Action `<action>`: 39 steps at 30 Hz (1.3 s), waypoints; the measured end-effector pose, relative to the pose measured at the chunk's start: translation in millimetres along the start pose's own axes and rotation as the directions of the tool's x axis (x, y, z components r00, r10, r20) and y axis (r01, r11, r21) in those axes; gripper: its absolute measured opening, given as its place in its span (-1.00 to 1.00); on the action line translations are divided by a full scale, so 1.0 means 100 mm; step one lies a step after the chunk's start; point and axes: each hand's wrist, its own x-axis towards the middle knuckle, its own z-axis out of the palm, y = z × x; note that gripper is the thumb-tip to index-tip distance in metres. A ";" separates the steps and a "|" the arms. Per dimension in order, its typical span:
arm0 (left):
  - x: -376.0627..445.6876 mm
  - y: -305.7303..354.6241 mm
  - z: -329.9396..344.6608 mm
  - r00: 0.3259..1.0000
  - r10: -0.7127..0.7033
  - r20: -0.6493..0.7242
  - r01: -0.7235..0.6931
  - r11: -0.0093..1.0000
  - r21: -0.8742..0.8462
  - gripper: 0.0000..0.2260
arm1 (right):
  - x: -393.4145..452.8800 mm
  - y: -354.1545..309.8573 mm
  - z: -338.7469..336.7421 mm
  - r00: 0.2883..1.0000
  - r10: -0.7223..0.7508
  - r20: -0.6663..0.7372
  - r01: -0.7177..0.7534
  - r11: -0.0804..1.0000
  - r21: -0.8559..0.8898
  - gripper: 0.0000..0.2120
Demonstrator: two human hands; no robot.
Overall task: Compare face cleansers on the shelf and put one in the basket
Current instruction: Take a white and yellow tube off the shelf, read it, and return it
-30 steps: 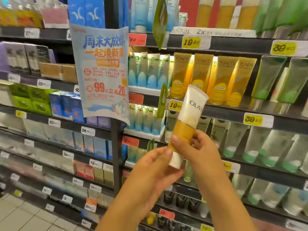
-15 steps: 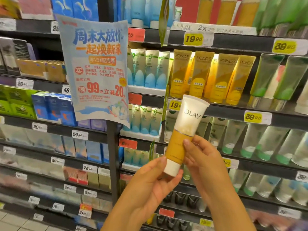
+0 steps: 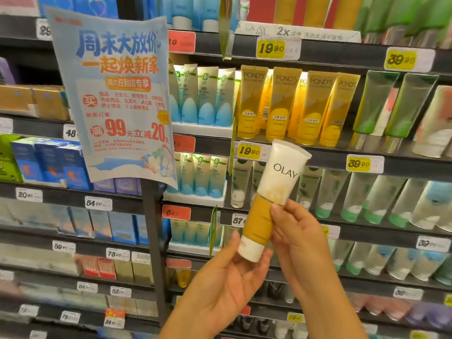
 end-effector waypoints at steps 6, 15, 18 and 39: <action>0.09 0.03 0.01 0.997 0.034 0.073 -0.039 0.997 0.071 -0.73 | 0.03 -0.06 0.00 0.997 -0.074 0.009 0.074 0.996 -0.047 -0.64; 0.21 0.05 0.03 0.984 0.142 0.110 -0.158 0.977 0.147 -0.64 | 0.10 -0.10 0.03 0.993 -0.089 0.074 0.106 0.957 -0.269 -0.47; 0.18 0.07 0.07 0.982 0.144 0.120 -0.164 0.970 0.177 -0.72 | 0.13 -0.10 0.02 0.991 -0.092 0.101 0.118 0.952 -0.282 -0.55; 0.15 0.06 0.14 0.991 0.130 0.024 -0.132 0.987 0.090 -0.75 | 0.20 -0.06 -0.06 0.998 -0.041 0.051 0.044 0.997 -0.062 -0.62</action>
